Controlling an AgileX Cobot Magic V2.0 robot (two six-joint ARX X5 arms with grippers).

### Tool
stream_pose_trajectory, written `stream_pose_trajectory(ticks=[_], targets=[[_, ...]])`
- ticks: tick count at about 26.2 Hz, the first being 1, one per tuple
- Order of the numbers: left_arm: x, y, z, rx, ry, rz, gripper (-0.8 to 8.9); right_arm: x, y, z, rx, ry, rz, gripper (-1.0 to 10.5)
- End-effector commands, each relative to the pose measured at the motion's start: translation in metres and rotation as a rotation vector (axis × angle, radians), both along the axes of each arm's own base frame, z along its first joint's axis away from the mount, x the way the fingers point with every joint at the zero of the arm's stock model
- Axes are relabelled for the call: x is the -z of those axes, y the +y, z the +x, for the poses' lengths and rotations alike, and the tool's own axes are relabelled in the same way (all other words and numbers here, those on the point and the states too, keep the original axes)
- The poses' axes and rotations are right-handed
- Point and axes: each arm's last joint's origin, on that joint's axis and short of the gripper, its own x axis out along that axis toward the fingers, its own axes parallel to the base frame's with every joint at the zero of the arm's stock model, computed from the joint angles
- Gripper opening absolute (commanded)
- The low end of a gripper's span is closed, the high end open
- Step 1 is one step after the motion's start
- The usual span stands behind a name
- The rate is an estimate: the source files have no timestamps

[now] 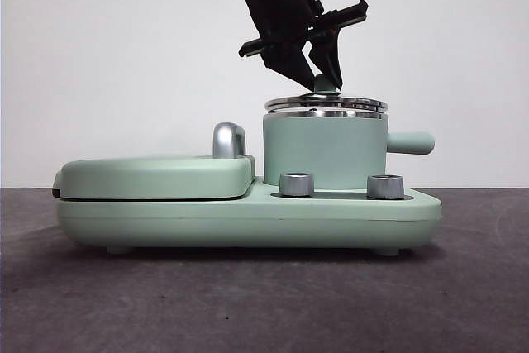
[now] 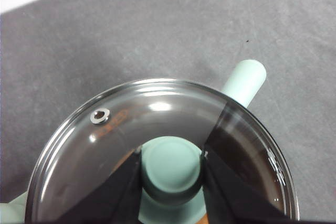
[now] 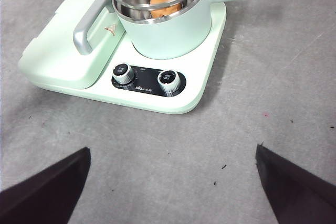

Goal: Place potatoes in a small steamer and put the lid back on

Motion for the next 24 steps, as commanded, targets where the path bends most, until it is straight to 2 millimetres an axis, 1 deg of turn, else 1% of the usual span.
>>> stream_pose_trajectory(ticks=[1, 13, 19, 24], targets=[[-0.009, -0.008, -0.001, 0.003, -0.033, -0.04, 0.17, -0.003, 0.0, 0.0, 0.002, -0.012, 0.014, 4.9], [-0.001, -0.012, -0.007, -0.025, 0.015, 0.006, 0.17, -0.003, 0.0, 0.0, 0.001, -0.012, 0.013, 4.9], [0.002, -0.01, -0.009, -0.027, 0.045, 0.029, 0.17, -0.003, 0.0, 0.0, 0.001, -0.012, 0.013, 4.9], [0.001, -0.01, -0.008, -0.047, 0.033, 0.032, 0.17, -0.003, 0.0, 0.0, 0.001, -0.012, 0.014, 4.9]])
